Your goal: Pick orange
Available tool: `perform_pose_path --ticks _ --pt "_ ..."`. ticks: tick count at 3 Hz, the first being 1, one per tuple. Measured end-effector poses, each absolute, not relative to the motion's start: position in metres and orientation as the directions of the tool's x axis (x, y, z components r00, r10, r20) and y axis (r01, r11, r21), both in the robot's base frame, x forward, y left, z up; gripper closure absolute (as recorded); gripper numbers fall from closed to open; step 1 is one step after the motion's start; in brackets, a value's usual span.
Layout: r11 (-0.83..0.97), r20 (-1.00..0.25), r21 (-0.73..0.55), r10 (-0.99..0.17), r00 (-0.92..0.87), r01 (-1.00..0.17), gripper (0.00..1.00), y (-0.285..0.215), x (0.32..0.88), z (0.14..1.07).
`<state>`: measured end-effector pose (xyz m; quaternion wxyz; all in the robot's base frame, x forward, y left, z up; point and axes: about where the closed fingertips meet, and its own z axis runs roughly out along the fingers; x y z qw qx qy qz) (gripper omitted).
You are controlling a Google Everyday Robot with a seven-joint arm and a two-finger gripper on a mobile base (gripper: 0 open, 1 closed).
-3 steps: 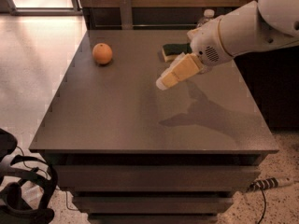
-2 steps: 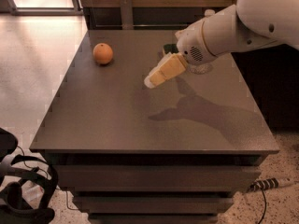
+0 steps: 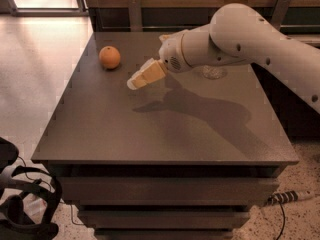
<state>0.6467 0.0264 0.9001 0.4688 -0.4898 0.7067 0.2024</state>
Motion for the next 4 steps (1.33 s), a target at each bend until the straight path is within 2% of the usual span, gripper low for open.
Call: perform_pose_path --ticks 2,4 --pt "0.492 -0.909 -0.135 -0.406 -0.09 -0.86 0.0 0.063 0.694 0.873" --pt "0.595 -0.93 -0.018 -0.305 -0.205 -0.804 0.0 0.082 0.731 0.853"
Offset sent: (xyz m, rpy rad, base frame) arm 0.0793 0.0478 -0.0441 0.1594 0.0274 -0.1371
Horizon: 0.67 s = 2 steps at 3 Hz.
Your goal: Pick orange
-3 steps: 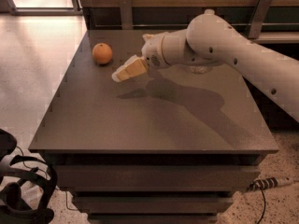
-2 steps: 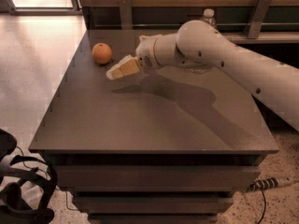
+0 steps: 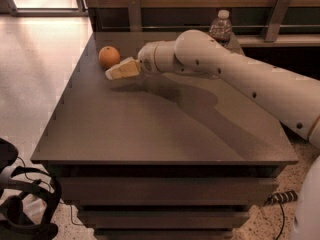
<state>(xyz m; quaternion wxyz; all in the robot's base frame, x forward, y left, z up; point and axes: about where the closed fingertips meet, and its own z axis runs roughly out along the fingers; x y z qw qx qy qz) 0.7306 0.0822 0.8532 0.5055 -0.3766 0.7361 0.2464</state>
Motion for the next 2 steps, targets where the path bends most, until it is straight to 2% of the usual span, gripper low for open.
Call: perform_pose_path --ticks 2 --pt "0.643 -0.953 0.034 -0.209 -0.218 -0.765 0.0 0.106 0.747 0.846"
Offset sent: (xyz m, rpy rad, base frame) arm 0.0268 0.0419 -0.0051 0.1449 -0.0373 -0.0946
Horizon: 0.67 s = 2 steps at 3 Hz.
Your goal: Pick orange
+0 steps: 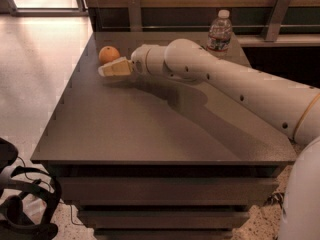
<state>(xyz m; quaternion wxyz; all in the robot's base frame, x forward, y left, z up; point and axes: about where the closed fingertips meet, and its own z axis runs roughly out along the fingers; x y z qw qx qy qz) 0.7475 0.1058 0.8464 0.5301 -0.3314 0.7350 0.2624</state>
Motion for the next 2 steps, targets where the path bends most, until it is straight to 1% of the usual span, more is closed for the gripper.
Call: perform_pose_path --ticks 2 --pt "0.645 -0.973 0.036 -0.153 -0.175 -0.763 0.0 0.137 0.756 0.845"
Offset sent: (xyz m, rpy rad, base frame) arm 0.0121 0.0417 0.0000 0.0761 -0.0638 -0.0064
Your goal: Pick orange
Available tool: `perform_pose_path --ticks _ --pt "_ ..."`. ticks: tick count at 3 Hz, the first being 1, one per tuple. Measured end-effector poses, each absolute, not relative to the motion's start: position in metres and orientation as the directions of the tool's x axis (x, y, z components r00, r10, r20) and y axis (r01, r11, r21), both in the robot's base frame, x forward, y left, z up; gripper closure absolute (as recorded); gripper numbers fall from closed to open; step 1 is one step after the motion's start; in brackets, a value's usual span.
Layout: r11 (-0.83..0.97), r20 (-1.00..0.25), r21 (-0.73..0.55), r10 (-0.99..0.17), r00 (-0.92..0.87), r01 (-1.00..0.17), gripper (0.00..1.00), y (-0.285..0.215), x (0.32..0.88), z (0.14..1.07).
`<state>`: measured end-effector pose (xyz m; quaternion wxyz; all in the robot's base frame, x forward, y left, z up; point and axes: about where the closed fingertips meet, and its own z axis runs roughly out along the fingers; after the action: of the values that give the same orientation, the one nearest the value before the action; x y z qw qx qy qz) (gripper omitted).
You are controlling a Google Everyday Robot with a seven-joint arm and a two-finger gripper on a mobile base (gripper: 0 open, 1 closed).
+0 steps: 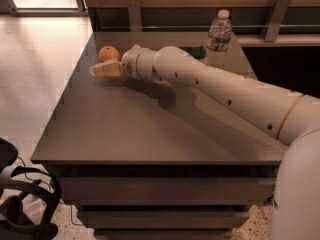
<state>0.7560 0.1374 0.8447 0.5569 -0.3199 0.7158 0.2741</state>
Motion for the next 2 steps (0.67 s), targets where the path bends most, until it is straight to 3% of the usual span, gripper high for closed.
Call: perform_pose_path --ticks 2 --pt "0.624 -0.982 0.02 -0.135 -0.133 -0.781 0.0 0.1548 0.7581 0.8446"
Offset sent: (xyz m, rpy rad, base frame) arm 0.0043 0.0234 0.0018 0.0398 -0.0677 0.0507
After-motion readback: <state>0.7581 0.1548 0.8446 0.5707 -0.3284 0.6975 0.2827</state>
